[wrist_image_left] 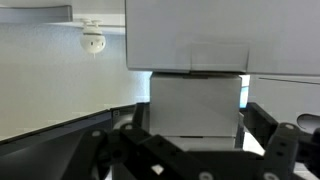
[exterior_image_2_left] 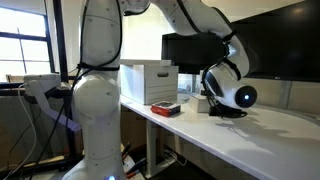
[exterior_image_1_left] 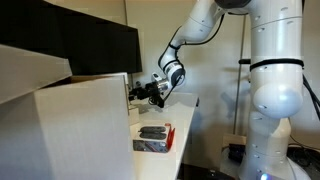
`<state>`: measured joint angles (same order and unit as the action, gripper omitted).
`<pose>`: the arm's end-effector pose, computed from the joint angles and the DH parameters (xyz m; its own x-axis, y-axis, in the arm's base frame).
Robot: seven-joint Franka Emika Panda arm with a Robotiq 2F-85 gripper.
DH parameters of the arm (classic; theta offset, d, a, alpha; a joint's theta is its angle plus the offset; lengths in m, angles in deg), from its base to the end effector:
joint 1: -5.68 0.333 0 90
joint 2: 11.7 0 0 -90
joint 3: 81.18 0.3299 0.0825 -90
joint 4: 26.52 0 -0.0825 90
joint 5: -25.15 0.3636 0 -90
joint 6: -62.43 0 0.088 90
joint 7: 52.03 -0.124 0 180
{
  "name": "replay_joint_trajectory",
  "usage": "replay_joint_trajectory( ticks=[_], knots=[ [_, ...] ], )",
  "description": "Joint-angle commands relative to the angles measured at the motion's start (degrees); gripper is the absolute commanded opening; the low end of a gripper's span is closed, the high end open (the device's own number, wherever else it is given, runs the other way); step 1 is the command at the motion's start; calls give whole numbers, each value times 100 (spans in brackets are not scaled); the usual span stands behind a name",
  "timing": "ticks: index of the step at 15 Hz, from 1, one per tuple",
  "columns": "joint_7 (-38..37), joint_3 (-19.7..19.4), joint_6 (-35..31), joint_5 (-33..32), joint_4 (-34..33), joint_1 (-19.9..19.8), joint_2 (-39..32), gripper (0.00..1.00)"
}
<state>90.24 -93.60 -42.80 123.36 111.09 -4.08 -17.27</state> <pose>0.4802 -0.0922 0.3250 0.0977 0.1102 0.9891 0.7888 -0.6146 -0.0094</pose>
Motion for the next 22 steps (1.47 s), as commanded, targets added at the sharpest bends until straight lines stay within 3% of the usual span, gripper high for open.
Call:
replay_joint_trajectory(
  ticks=[1, 7, 8, 9, 11, 12, 22],
  knots=[
    [221, 2, 203, -93, -129, -66, -142, 100],
    [249, 12, 296, -76, -198, -52, -247, 100],
    [270, 17, 338, -46, -207, -50, -276, 75],
    [296, 19, 356, -44, -192, -44, -286, 74],
    [300, 24, 403, -34, -245, -41, -356, 60],
    [285, 22, 415, -32, -268, -41, -372, 58],
    [300, 2, 477, -87, -322, -47, -378, 58]
  ],
)
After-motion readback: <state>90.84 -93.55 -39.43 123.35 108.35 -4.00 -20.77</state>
